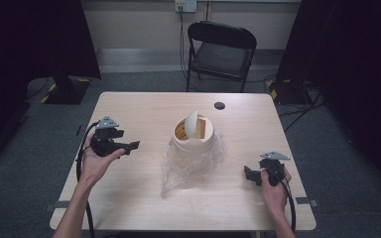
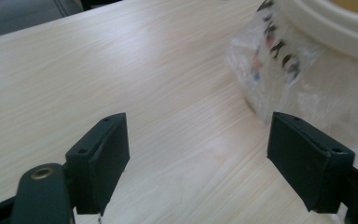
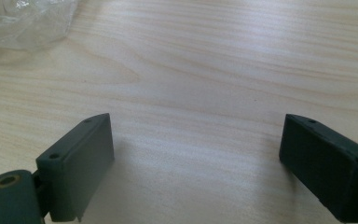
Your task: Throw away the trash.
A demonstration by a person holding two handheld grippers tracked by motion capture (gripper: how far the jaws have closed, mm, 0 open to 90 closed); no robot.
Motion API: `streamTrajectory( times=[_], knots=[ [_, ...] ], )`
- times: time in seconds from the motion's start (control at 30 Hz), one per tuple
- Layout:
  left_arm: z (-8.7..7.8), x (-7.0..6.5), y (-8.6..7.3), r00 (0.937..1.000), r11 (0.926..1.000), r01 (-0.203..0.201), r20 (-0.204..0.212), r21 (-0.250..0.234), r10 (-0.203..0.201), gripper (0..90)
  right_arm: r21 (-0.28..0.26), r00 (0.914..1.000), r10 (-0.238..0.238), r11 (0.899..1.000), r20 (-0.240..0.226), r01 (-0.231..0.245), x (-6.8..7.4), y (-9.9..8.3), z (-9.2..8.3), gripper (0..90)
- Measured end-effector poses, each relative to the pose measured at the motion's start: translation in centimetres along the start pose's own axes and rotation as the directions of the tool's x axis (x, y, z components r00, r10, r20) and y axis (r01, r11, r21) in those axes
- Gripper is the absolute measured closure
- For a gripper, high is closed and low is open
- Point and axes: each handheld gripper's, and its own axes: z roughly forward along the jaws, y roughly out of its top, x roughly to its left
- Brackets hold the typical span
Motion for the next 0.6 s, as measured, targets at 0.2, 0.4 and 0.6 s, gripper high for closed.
streamTrajectory(
  times=[0.2,0.4,0.6],
  knots=[
    [-0.8,0.7,-2.3,0.9986,0.9991,0.041,-0.033,0.01,-0.04,16.5,0.0,1.0,-0.001,1.0,0.0,0.001,0.0,0.0,0.0,9.0],
    [0.0,0.7,-5.3,0.998,0.9959,0.039,-0.054,0.082,-0.035,19.7,-0.001,1.0,0.001,1.0,0.001,-0.001,0.0,0.0,0.0,9.0],
    [0.9,0.5,-8.2,0.9932,0.9885,0.023,-0.117,0.149,-0.006,19.6,0.0,1.0,0.0,1.0,0.0,0.0,0.0,0.0,0.0,9.0]
  ],
)
